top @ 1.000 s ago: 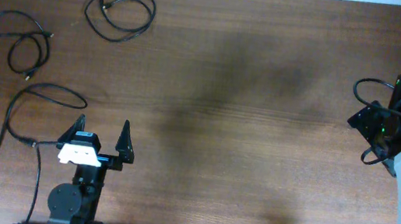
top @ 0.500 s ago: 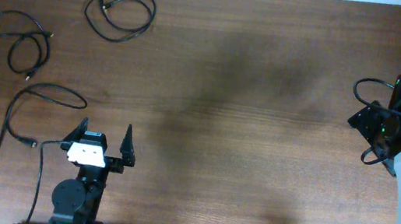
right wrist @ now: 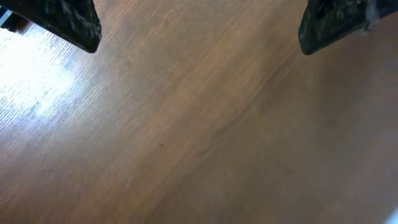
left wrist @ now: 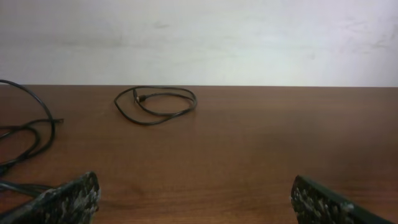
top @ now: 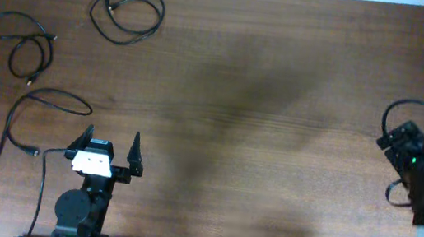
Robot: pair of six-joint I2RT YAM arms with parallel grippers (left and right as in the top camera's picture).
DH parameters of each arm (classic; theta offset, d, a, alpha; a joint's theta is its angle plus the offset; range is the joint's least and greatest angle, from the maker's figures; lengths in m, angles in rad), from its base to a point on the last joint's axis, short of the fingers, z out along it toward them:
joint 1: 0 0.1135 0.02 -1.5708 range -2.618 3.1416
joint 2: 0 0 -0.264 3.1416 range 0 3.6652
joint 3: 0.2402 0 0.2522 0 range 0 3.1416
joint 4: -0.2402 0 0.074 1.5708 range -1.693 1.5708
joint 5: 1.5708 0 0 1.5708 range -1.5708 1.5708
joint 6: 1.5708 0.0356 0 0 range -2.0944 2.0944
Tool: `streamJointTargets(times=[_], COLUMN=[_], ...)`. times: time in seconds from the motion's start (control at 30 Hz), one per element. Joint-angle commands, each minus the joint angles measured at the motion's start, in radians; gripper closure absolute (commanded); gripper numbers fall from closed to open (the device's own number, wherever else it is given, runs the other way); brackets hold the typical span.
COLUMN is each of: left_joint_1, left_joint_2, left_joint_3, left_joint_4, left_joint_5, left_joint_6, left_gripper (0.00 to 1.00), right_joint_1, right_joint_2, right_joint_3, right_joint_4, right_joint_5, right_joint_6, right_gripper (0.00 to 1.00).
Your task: Untangle cables
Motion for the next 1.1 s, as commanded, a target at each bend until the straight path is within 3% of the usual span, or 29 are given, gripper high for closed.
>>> streamJointTargets(times=[0.0, 0.17, 0.27, 0.4, 0.63, 0.67, 0.73, 0.8, 0.87, 1.07], left_joint_1=[-0.003, -0.003, -0.003, -0.003, -0.003, -0.003, -0.003, -0.003, -0.003, -0.003], left_joint_2=[-0.004, -0.004, -0.004, -0.004, -0.004, -0.004, -0.004, -0.004, -0.004, -0.004], left_joint_3=[-0.003, -0.003, -0.003, -0.003, -0.003, -0.003, -0.003, -0.003, -0.003, -0.003], left_joint_4=[-0.005, -0.005, -0.005, -0.005, -0.005, -0.005, -0.005, -0.005, -0.005, -0.005], left_joint_5=[0.014, 0.014, 0.014, 0.014, 0.014, 0.014, 0.014, 0.014, 0.014, 0.014], left_joint_6=[0.015, 0.015, 0.015, 0.015, 0.015, 0.015, 0.015, 0.015, 0.015, 0.015], left_gripper=[0.01, 0.01, 0.01, 0.01, 0.01, 0.01, 0.01, 0.01, 0.01, 0.01], right_joint_1=[-0.003, -0.003, -0.003, -0.003, 0.064, 0.064, 0.064, 0.066, 0.103, 0.101], right_joint_2=[-0.228, -0.789, -0.987, -0.986, -0.986, -0.986, -0.986, -0.987, -0.987, -0.987], right_joint_3=[-0.076, -0.314, -0.500, -0.803, -1.109, -1.120, -1.126, -1.128, -1.128, -1.128], right_joint_4=[-0.001, 0.119, 0.242, 0.705, 1.004, 1.020, 1.026, 1.030, 1.030, 1.031], right_joint_5=[0.016, 0.016, -0.003, -0.158, -0.160, -0.162, -0.233, -0.236, -0.236, -0.228], right_joint_6=[0.012, 0.012, 0.013, 0.016, -0.022, -0.072, -0.317, -0.357, -0.504, -0.524], right_gripper=[0.01, 0.01, 0.01, 0.01, 0.01, 0.01, 0.01, 0.01, 0.01, 0.01])
